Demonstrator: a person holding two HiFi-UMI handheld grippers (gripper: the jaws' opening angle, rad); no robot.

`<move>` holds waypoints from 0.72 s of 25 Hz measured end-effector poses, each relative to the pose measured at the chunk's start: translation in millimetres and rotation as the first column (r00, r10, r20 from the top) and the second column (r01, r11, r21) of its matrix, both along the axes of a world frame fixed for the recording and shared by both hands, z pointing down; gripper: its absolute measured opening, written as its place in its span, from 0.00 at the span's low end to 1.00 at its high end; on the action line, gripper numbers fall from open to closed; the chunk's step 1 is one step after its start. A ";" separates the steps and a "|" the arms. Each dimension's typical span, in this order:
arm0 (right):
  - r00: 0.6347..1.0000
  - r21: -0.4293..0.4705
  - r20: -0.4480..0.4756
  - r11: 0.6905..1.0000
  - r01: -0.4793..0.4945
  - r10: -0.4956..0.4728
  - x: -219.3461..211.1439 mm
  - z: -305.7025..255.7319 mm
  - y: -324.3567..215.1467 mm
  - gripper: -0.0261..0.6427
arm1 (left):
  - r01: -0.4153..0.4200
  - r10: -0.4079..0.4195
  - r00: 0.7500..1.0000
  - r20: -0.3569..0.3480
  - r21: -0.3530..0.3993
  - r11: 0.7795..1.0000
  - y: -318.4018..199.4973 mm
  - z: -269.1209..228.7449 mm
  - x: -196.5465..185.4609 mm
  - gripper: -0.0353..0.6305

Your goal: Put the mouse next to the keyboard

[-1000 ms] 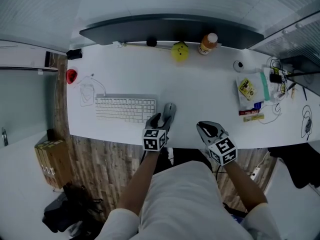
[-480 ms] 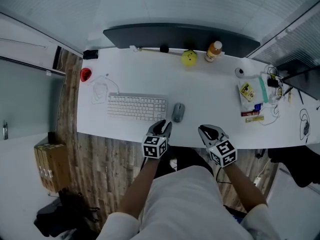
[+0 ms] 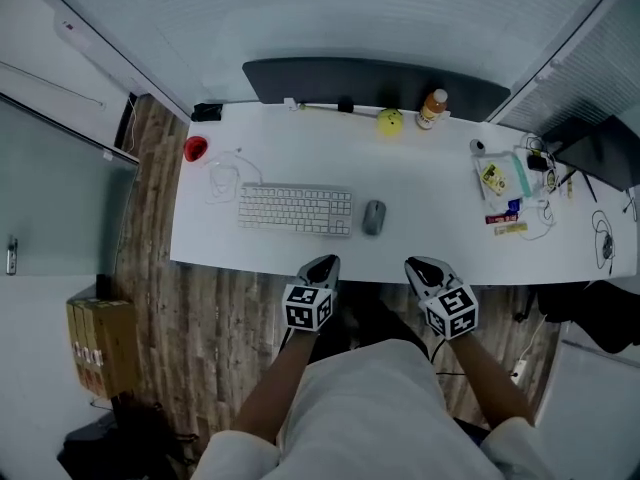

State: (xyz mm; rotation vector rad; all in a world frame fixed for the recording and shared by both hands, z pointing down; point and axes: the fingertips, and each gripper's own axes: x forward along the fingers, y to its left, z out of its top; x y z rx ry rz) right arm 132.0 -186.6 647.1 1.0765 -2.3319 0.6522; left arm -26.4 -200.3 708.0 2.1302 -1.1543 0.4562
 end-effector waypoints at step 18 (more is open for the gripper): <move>0.992 0.109 -0.026 0.986 -0.123 0.127 -20.4 -38.5 95.8 0.11 | -0.070 0.073 0.997 -0.032 0.099 0.993 83.6 -60.8 -68.1 0.08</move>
